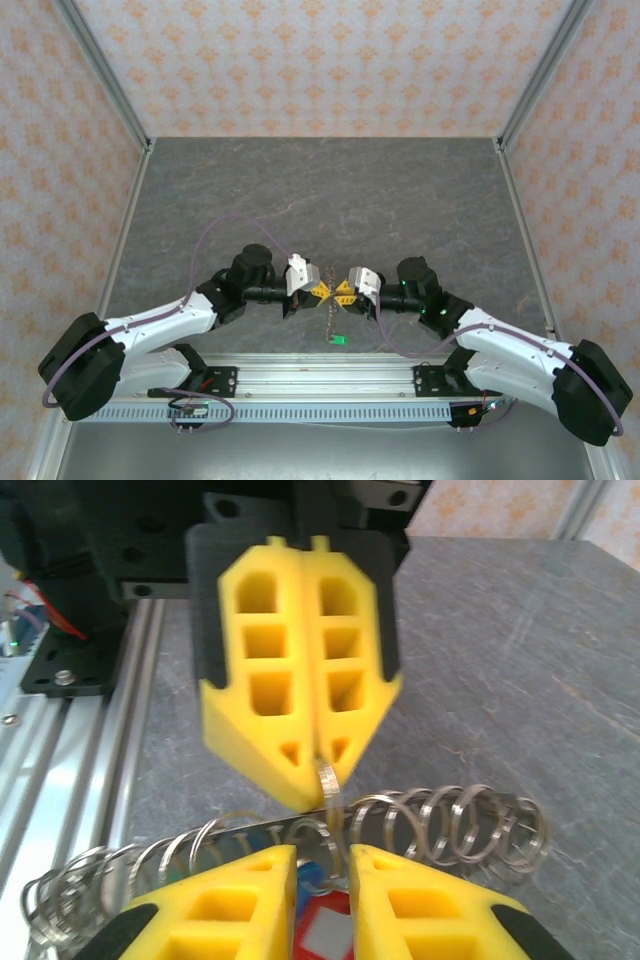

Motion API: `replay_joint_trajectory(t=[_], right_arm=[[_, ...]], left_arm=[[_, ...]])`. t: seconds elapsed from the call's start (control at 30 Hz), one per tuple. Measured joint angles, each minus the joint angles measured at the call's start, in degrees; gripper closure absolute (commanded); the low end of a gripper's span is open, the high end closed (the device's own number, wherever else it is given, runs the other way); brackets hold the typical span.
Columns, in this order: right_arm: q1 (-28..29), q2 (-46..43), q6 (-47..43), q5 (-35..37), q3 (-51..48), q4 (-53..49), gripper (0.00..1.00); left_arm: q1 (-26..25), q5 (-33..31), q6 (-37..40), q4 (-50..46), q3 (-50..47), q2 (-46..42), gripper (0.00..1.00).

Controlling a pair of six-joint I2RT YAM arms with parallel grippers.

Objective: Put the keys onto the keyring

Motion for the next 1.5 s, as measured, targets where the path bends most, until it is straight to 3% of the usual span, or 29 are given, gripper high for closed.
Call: replay_joint_trajectory(t=[0.9, 1.3, 1.5], right_arm=[[0.0, -12.28, 0.5, 7.98, -1.2, -2.4, 0.82], [0.0, -5.64, 3.48, 0.35, -0.37, -2.56, 0.83], [0.0, -2.95, 3.69, -1.16, 0.04, -1.62, 0.89]], left_arm=[[-1.53, 0.0, 1.51, -3.32, 2.69, -0.42, 1.0], [-2.45, -0.02, 1.99, -4.37, 2.69, -0.63, 1.0], [-2.64, -0.07, 2.16, -4.37, 2.69, -0.61, 1.0]])
